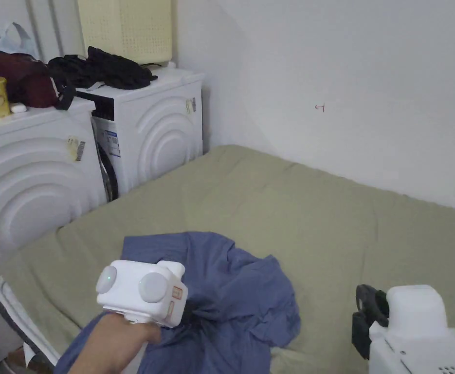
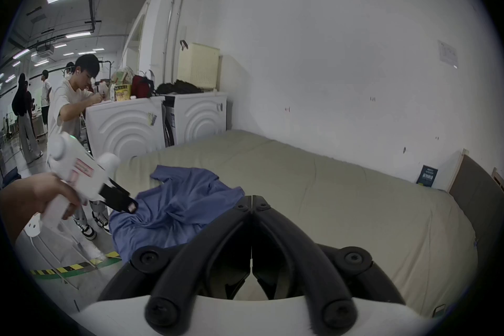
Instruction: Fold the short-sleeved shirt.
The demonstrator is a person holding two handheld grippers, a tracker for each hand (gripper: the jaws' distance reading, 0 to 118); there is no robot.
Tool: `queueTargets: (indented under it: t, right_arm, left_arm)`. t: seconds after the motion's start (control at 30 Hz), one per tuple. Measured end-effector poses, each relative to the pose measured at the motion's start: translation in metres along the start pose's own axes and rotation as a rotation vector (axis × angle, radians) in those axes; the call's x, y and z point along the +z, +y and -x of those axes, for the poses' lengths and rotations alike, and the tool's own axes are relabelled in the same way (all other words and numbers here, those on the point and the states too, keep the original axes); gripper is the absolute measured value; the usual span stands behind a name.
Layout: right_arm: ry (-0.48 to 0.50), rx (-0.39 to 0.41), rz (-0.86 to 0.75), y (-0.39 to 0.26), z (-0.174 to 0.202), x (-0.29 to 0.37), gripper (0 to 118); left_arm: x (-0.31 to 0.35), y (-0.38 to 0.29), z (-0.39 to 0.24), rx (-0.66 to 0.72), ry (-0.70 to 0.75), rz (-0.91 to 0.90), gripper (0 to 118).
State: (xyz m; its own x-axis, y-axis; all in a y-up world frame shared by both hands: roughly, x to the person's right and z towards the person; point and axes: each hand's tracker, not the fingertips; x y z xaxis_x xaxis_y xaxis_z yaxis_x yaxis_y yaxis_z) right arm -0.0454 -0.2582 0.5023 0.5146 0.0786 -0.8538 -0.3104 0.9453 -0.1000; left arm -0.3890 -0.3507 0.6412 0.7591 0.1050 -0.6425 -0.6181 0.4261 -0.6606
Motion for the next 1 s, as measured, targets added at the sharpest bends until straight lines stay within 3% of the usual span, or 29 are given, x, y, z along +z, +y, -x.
queueTargets:
  t: [0.07,0.1,0.13,0.17,0.2,0.33,0.5,0.57,0.6,0.63,0.67,0.7,0.77,0.83,1.0]
  right_arm:
    - [-0.011,-0.009,0.024,-0.008,-0.008,-0.015,0]
    - [-0.024,-0.011,0.038,-0.011,-0.012,-0.022,0]
    - [-0.032,-0.014,0.054,-0.015,-0.016,-0.03,0]
    - [-0.038,-0.019,0.07,-0.018,-0.021,-0.037,0]
    - [-0.046,-0.024,0.079,-0.022,-0.026,-0.043,0]
    - [-0.066,-0.068,0.116,-0.037,-0.039,-0.058,0]
    - [-0.094,-0.049,0.17,-0.058,-0.048,-0.062,0]
    - [-0.112,-0.057,0.193,-0.065,-0.055,-0.062,1]
    - [-0.118,-0.065,0.201,-0.067,-0.057,-0.062,1]
    - [-0.123,-0.074,0.204,-0.069,-0.06,-0.06,1]
    - [-0.128,-0.082,0.203,-0.071,-0.062,-0.057,1]
    - [-0.133,-0.088,0.199,-0.071,-0.064,-0.054,1]
    - [-0.143,-0.1,0.188,-0.07,-0.068,-0.047,1]
    - [-0.145,-0.12,0.182,-0.069,-0.074,-0.039,1]
    - [-0.179,-0.168,0.151,-0.065,-0.091,-0.013,1]
  left_arm:
    - [-0.032,0.013,-0.004,-0.048,0.036,0.011,22]
    - [-0.041,0.021,-0.005,-0.049,0.014,0.005,22]
    - [-0.05,0.028,-0.008,-0.059,0.009,-0.004,63]
    - [-0.057,0.031,-0.013,-0.077,0.009,-0.009,118]
    - [-0.061,0.035,-0.015,-0.089,0.032,-0.098,115]
    - [-0.089,0.064,-0.03,-0.116,0.068,-0.111,118]
    - [-0.139,0.09,-0.041,-0.154,0.131,-0.096,118]
    - [-0.15,0.092,-0.043,-0.169,0.163,-0.067,111]
    - [-0.151,0.093,-0.043,-0.18,0.166,-0.044,81]
    - [-0.15,0.093,-0.04,-0.177,0.16,-0.033,11]
    - [-0.152,0.094,-0.034,-0.154,0.151,-0.028,0]
    - [-0.151,0.094,-0.025,-0.069,0.187,-0.079,0]
    - [-0.158,0.098,-0.007,-0.008,0.038,-0.021,0]
    - [-0.149,0.085,-0.02,-0.039,0.043,-0.113,0]
    - [-0.122,0.09,-0.059,-0.007,-0.117,-0.221,0]
